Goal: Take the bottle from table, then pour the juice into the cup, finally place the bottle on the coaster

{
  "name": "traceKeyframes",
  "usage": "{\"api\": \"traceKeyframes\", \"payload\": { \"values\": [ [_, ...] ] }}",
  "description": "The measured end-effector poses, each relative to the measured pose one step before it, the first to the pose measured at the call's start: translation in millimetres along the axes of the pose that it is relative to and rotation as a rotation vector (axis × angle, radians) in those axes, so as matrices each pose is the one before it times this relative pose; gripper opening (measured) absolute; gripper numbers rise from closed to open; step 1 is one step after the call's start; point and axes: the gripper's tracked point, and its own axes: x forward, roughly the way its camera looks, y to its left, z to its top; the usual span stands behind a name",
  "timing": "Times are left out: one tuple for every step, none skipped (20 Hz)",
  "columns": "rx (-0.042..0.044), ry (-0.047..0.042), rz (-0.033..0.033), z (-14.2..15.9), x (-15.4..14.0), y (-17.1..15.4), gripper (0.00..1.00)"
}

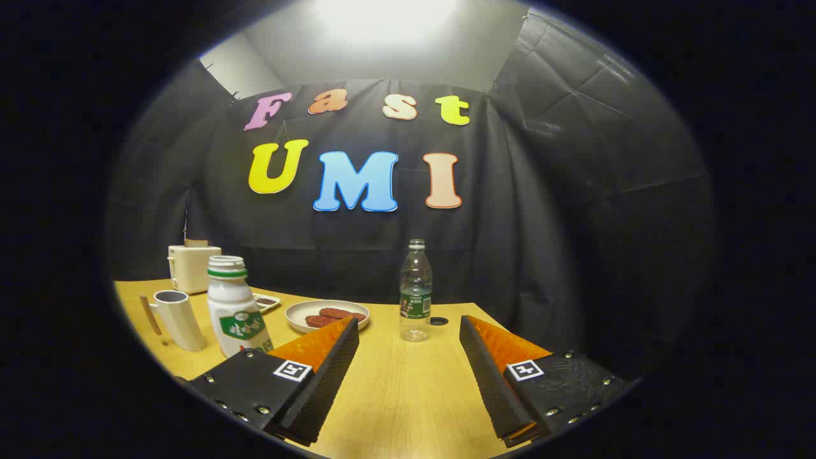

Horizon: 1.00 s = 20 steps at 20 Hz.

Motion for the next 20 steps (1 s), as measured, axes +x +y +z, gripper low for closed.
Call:
{"api": "traceKeyframes", "payload": {
  "values": [
    [0.02627,0.00269,0.01752,3.53,-5.61,8.54,0.96],
    [0.02675,0.00307,0.02344,4.38,-5.41,10.84,0.96],
    [0.01468,0.00527,0.01778,3.28,-5.12,9.06,0.96],
    [0.00979,0.00391,0.01195,2.32,-4.94,7.05,0.96],
    [0.00503,0.00479,0.01063,0.61,-5.37,7.97,0.96],
    [-0.00091,0.00523,0.00896,0.41,-4.1,7.53,0.96],
    [-0.00246,0.00287,0.01277,-1.14,-4.12,10.02,0.96],
    [-0.00858,0.00208,0.01796,-0.22,-3.1,11.91,0.96],
    [-0.01282,0.00182,0.01351,-2.81,-2.13,10.85,0.96],
    [-0.01374,0.00313,0.01059,-2.17,-1.33,10.28,0.96],
    [-0.0093,0.00102,0.01352,-2.1,-2.26,10.61,0.96],
    [-0.00407,0.00211,0.01534,-1.01,-1.24,11.83,0.96],
    [-0.00173,0.00052,0.01304,-2.64,1.33,10.33,0.96],
    [0.00045,0.00218,0.01087,-2.81,2.28,8.34,0.96],
    [-0.00022,0.00244,0.01011,-2.55,2.33,7.71,0.96],
    [-0.00314,0.00263,0.00513,-2.97,3.38,5.51,0.96],
    [-0.00327,0.005,0.00104,-2.81,3.57,3.5,0.96],
    [-0.00253,0.00461,0.00021,-4.44,3.53,3.09,0.96],
    [-0.00106,0.00698,-0.00128,-3.27,3.19,1.74,0.96],
    [-0.00201,0.00721,-0.00361,-3.08,3.14,1.48,0.96]
  ]
}}
